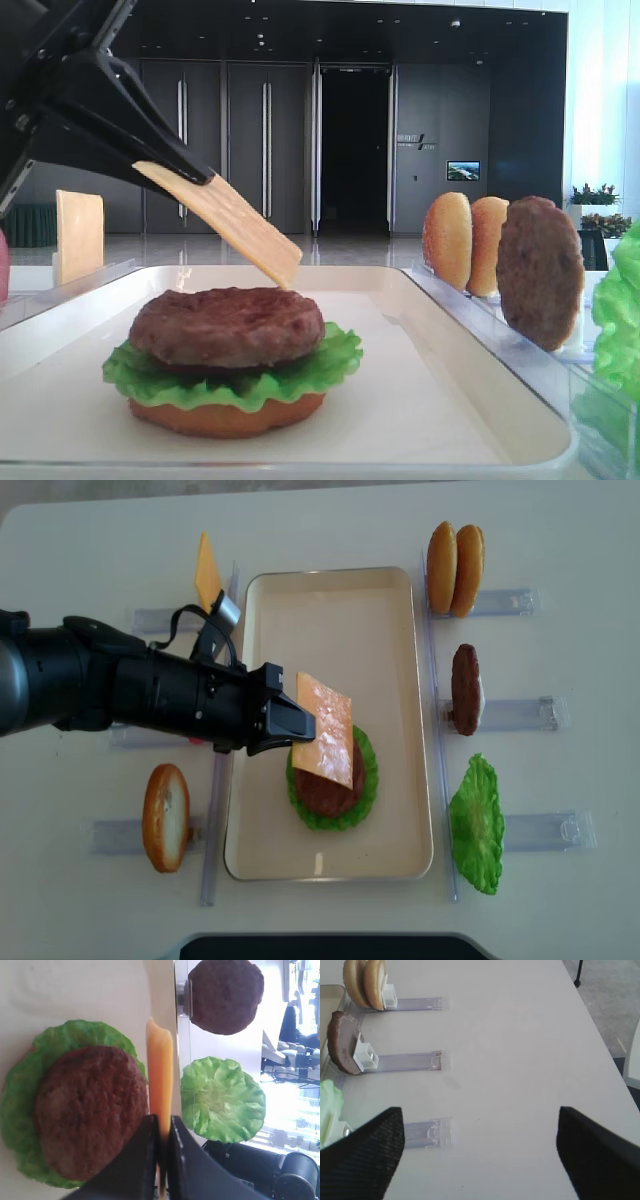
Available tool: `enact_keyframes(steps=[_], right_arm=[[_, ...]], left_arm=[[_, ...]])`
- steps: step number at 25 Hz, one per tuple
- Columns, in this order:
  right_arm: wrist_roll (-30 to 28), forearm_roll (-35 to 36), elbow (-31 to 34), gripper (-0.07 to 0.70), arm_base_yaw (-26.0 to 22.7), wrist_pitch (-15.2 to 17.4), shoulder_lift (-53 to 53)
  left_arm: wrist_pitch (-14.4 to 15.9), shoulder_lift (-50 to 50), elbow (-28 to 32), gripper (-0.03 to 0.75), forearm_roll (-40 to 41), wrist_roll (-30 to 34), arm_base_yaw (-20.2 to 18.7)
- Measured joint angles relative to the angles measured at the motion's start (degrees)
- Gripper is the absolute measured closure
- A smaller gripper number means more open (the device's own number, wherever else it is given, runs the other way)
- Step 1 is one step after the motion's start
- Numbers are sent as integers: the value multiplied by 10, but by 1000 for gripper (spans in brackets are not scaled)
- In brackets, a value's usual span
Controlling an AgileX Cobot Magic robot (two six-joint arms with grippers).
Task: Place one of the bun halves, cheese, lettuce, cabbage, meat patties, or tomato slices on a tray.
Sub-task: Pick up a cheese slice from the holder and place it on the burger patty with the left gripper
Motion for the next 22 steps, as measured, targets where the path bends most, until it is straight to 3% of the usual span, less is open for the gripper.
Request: enact_keyframes(steps=[10,15,22], right_arm=[[0,0,0,45,0,0,0],[0,0,0,45,0,0,0],[0,0,0,45,0,0,0]], left_arm=[[17,0,0,692,-6,1,-5],[15,9,0,692,-5,3,-34],[-8,14,0,692,-5,3,-34]])
